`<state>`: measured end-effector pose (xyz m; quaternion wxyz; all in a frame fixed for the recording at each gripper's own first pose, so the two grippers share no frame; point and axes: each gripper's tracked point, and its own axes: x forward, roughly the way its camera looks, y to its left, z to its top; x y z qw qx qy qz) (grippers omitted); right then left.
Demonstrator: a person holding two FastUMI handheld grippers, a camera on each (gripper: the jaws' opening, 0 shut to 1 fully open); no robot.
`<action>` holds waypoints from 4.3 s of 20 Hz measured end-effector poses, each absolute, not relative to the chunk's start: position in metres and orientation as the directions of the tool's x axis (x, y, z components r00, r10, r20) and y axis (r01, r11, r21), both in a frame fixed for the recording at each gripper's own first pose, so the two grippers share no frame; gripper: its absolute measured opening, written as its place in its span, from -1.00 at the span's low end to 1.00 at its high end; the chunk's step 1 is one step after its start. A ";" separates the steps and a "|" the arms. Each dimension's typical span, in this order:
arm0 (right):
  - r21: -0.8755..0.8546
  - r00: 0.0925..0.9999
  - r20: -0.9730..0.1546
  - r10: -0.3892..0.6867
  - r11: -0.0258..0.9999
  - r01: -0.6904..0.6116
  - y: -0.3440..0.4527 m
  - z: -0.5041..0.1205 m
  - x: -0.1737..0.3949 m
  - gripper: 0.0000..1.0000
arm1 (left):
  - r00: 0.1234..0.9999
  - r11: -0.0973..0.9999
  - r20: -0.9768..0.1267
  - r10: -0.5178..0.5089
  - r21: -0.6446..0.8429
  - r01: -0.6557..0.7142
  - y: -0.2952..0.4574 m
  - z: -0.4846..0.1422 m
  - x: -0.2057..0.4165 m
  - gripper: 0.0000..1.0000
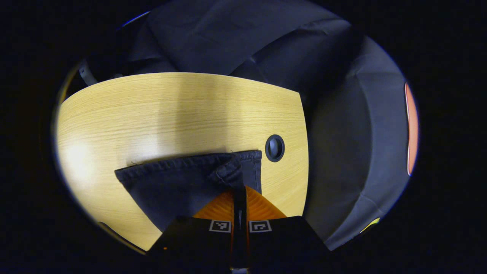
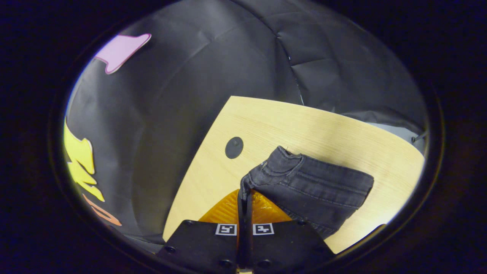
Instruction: Grasp the waist and the cuffs of the jeans and fold them to make the two legs overlap; first hold the waist and fold one-third of the jeans toward the cuffs, then hold the cuffs and fold the remaining one-third in the same direction to finish folding.
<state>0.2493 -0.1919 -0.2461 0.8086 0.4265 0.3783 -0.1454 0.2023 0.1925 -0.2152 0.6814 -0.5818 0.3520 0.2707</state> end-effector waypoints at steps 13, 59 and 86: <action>0.592 0.692 -0.714 0.108 0.622 0.513 -0.167 -0.257 0.272 0.84 | 0.700 0.337 -0.714 -0.027 -0.665 -0.666 0.178 -0.179 0.199 0.97; 0.776 0.749 -0.621 0.231 0.317 0.545 -0.219 -0.266 0.141 0.94 | 0.994 0.996 0.064 -0.085 -0.036 0.087 -0.033 0.125 -0.076 0.99; 0.533 0.794 -0.607 -0.031 0.725 0.436 -0.180 -0.184 0.164 -0.95 | 0.995 0.990 0.003 -0.104 -0.098 0.103 -0.046 0.108 -0.089 0.99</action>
